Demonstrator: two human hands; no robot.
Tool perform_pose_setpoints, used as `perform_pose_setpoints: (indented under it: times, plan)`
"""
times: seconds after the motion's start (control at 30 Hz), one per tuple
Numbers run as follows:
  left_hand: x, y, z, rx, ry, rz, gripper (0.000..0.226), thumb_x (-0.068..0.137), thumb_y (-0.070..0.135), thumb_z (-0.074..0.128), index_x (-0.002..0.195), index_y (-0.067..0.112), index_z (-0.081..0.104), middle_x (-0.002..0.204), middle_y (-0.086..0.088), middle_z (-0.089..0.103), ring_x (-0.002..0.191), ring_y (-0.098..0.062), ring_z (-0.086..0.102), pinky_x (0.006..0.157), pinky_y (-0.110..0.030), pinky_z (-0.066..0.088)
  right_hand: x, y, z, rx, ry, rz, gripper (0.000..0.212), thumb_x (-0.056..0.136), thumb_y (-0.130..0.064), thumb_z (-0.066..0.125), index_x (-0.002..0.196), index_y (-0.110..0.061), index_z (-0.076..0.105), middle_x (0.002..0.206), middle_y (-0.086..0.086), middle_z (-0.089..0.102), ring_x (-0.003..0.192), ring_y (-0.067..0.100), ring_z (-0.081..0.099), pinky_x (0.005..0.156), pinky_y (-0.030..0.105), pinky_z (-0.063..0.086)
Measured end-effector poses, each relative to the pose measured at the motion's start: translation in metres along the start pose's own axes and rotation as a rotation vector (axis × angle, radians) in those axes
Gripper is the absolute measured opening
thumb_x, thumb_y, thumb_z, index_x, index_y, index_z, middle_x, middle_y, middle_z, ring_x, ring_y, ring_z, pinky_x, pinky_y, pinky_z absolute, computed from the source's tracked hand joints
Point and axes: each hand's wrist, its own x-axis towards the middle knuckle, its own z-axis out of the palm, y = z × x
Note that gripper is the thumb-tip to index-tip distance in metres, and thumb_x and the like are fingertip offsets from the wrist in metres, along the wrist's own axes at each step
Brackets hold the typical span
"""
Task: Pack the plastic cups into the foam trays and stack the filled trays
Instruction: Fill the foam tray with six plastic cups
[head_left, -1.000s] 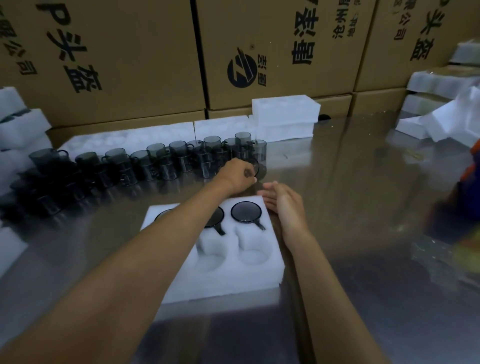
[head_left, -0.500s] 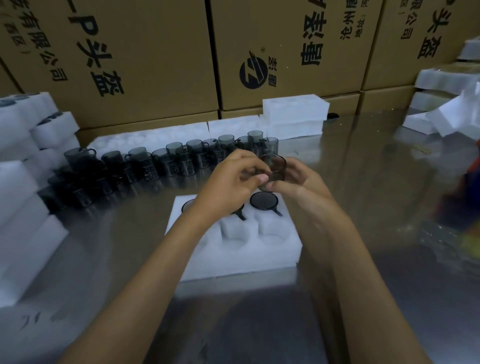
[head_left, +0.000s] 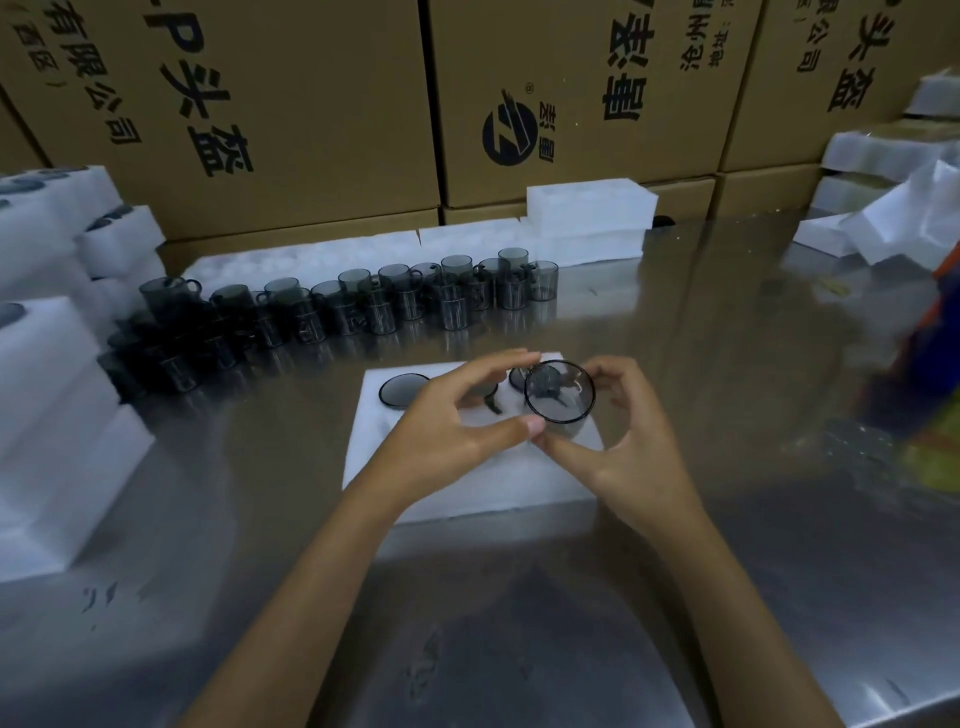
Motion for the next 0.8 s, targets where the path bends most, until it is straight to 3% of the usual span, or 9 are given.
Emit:
perform_pose_setpoints:
  times: [0.13, 0.3, 0.43, 0.5, 0.57, 0.63, 0.7, 0.8]
  plan:
    - [-0.002, -0.003, 0.002, 0.125, -0.044, 0.023, 0.042, 0.09, 0.026, 0.072, 0.129, 0.036, 0.062, 0.128, 0.026, 0.062, 0.128, 0.005, 0.048, 0.107, -0.017, 0.036, -0.006, -0.002, -0.001, -0.054, -0.054, 0.019, 0.056, 0.072, -0.037, 0.083, 0.119, -0.041, 0.053, 0.115, -0.022, 0.061, 0.12, 0.008, 0.051, 0.105, 0.039, 0.041]
    - [-0.003, -0.01, 0.008, 0.244, 0.0, -0.008, 0.03, 0.089, 0.045, 0.069, 0.118, 0.045, 0.066, 0.118, 0.02, 0.065, 0.121, 0.003, 0.049, 0.102, -0.021, 0.039, -0.008, -0.002, 0.002, -0.092, -0.036, 0.031, 0.05, 0.074, -0.025, 0.083, 0.119, -0.031, 0.061, 0.112, -0.021, 0.062, 0.12, 0.006, 0.046, 0.103, 0.03, 0.041]
    - [-0.003, -0.012, 0.012, 0.264, 0.007, 0.02, 0.031, 0.093, 0.045, 0.062, 0.124, 0.04, 0.065, 0.12, 0.019, 0.064, 0.123, 0.0, 0.049, 0.106, -0.029, 0.041, -0.005, 0.0, 0.001, -0.008, -0.028, 0.093, 0.029, 0.08, -0.036, 0.076, 0.106, -0.027, 0.067, 0.114, -0.021, 0.061, 0.122, 0.0, 0.041, 0.102, 0.014, 0.033]
    - [-0.002, -0.014, 0.012, 0.291, 0.007, 0.007, 0.035, 0.094, 0.041, 0.063, 0.129, 0.042, 0.061, 0.124, 0.019, 0.062, 0.124, 0.0, 0.048, 0.109, -0.031, 0.038, -0.002, 0.004, 0.0, 0.051, -0.019, 0.159, 0.017, 0.085, -0.025, 0.068, 0.102, -0.025, 0.071, 0.117, -0.019, 0.059, 0.125, 0.004, 0.04, 0.103, 0.013, 0.031]
    - [-0.003, -0.017, 0.013, 0.41, 0.045, -0.011, 0.042, 0.093, 0.039, 0.065, 0.133, 0.045, 0.055, 0.128, 0.018, 0.057, 0.126, 0.001, 0.041, 0.11, -0.027, 0.027, -0.001, 0.009, 0.002, 0.039, -0.06, 0.217, 0.025, 0.09, -0.007, 0.063, 0.107, -0.024, 0.069, 0.122, -0.016, 0.056, 0.126, 0.01, 0.042, 0.102, 0.014, 0.033]
    - [-0.003, -0.02, 0.013, 0.516, 0.099, -0.004, 0.045, 0.091, 0.041, 0.066, 0.134, 0.044, 0.053, 0.125, 0.024, 0.049, 0.129, 0.004, 0.032, 0.105, -0.023, 0.014, -0.001, 0.01, 0.005, 0.088, -0.137, 0.271, 0.037, 0.093, -0.001, 0.056, 0.121, -0.024, 0.062, 0.132, -0.008, 0.055, 0.127, 0.013, 0.048, 0.104, 0.023, 0.041]
    - [0.0, -0.023, 0.013, 0.544, 0.124, 0.004, 0.045, 0.09, 0.042, 0.067, 0.133, 0.041, 0.055, 0.12, 0.029, 0.044, 0.129, 0.006, 0.029, 0.105, -0.024, 0.011, 0.002, 0.009, 0.007, 0.162, -0.161, 0.3, 0.043, 0.095, 0.0, 0.053, 0.129, -0.025, 0.057, 0.14, -0.002, 0.052, 0.13, 0.014, 0.048, 0.11, 0.032, 0.041]
    - [0.005, -0.028, 0.011, 0.565, 0.164, -0.006, 0.038, 0.092, 0.039, 0.063, 0.13, 0.036, 0.059, 0.121, 0.027, 0.049, 0.131, 0.001, 0.035, 0.106, -0.025, 0.013, 0.014, 0.009, 0.015, 0.209, -0.179, 0.316, 0.045, 0.094, 0.002, 0.052, 0.128, -0.027, 0.057, 0.14, -0.002, 0.053, 0.13, 0.012, 0.048, 0.11, 0.032, 0.041]
